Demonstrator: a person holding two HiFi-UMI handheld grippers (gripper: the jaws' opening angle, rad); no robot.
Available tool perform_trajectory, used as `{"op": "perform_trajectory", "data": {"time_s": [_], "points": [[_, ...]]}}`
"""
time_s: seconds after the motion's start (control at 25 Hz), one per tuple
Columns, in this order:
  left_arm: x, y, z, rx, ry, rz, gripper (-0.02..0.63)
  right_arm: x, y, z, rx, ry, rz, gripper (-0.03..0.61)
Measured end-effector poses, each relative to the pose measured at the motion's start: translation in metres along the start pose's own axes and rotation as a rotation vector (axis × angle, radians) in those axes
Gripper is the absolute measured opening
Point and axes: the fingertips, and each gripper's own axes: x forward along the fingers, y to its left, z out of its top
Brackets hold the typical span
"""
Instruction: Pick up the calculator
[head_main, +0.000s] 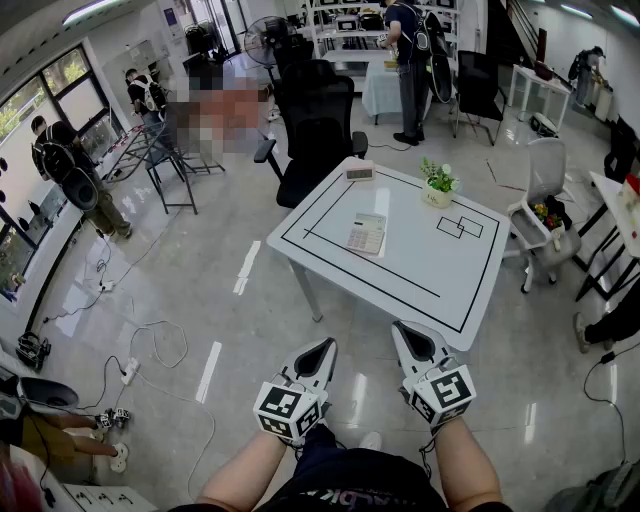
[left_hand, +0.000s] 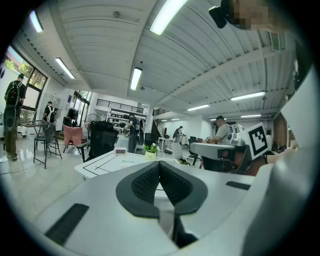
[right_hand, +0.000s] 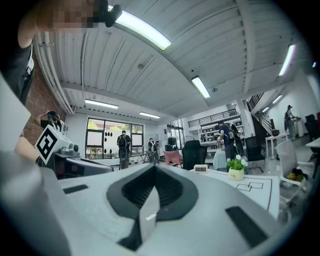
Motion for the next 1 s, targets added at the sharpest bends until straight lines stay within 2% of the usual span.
{"op": "perform_trajectory", "data": {"time_s": [0.4, 0.44, 0.48, 0.52, 0.56, 0.6, 0.64, 1.0], "points": [[0.015, -0.003, 0.006, 0.015, -0.005, 0.0, 0.017, 0.001, -0.014, 0.004, 0.045, -0.041, 0.021, 0.002], [0.017, -0.003, 0.006, 0.017, -0.001, -0.009, 0.047, 0.003, -0.017, 0.005, 0.057, -0.048, 0.021, 0.002], [0.02, -0.002, 0.005, 0.02, 0.005, -0.019, 0.11, 0.004, -0.019, 0.004, 0.075, -0.058, 0.02, 0.002], [0.024, -0.001, 0.004, 0.025, 0.01, -0.028, 0.181, 0.006, -0.022, 0.004, 0.096, -0.072, 0.021, 0.033], [0.028, 0.001, 0.003, 0.03, 0.013, -0.034, 0.261, 0.008, -0.025, 0.004, 0.117, -0.087, 0.023, 0.11], [0.032, 0.004, 0.003, 0.036, 0.014, -0.038, 0.298, 0.012, -0.028, 0.004, 0.134, -0.099, 0.023, 0.194], [0.037, 0.008, 0.003, 0.041, 0.014, -0.042, 0.317, 0.017, -0.032, 0.004, 0.146, -0.104, 0.02, 0.245], [0.082, 0.072, 0.011, 0.045, 0.032, -0.139, 0.334, 0.09, -0.066, -0.001, 0.186, -0.092, -0.081, 0.245]]}}
